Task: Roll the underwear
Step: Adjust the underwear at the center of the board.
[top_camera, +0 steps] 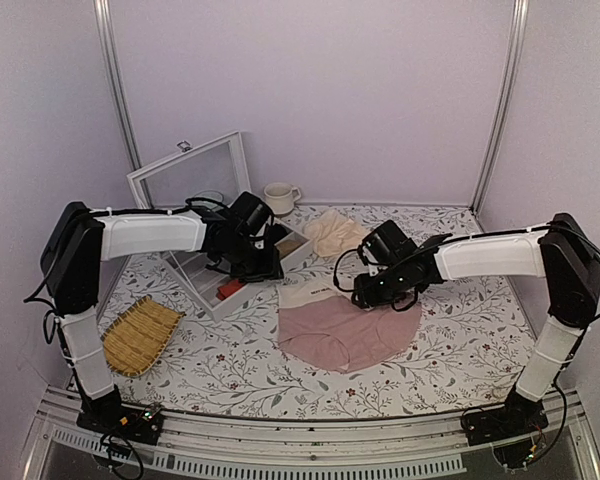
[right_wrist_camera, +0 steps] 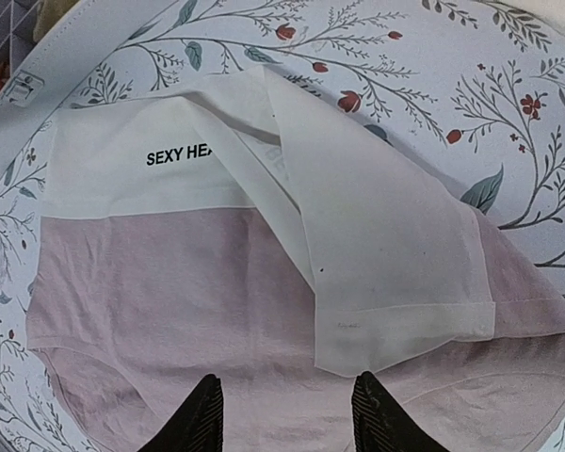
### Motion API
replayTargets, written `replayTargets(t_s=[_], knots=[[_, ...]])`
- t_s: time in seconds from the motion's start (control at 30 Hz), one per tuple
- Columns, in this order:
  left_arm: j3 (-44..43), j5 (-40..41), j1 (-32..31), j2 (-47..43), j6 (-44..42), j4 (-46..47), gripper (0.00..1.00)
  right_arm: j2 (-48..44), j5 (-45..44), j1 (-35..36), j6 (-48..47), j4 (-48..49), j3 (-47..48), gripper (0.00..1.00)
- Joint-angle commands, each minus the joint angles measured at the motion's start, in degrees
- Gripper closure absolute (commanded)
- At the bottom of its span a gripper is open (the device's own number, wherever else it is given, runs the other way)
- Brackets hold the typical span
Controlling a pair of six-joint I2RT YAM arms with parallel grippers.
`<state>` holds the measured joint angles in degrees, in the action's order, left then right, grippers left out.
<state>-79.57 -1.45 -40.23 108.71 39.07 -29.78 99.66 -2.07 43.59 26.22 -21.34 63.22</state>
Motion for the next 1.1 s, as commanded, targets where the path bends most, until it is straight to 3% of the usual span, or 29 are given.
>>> replayTargets(t_s=[0.0, 0.4, 0.5, 0.63, 0.77, 1.07], knots=[[0.8, 0.0, -0.2, -1.5, 0.1, 0.1, 0.49, 5.9, -2.3, -0.2, -1.4, -0.9, 2.5, 0.54], [0.8, 0.4, 0.1, -1.6, -0.1, -0.3, 0.49, 10.2, -4.2, -0.3, -0.9, -1.4, 2.2, 0.64], [0.7, 0.3, 0.2, -1.6, -0.2, -0.3, 0.49, 10.9, -4.5, -0.6, -0.7, -1.6, 2.5, 0.76], [0.8, 0.4, 0.1, -1.7, -0.2, -0.3, 0.49, 11.0, -5.2, -1.2, -0.1, -2.0, 2.5, 0.81], [0.7, 0.5, 0.2, -1.8, -0.2, -0.4, 0.49, 9.5, -6.1, -1.3, 0.1, -2.4, 2.9, 1.0], [0.3, 0.4, 0.3, -1.9, -0.1, -0.4, 0.49, 5.0, -10.3, -3.8, -2.3, -4.5, 7.8, 1.0]])
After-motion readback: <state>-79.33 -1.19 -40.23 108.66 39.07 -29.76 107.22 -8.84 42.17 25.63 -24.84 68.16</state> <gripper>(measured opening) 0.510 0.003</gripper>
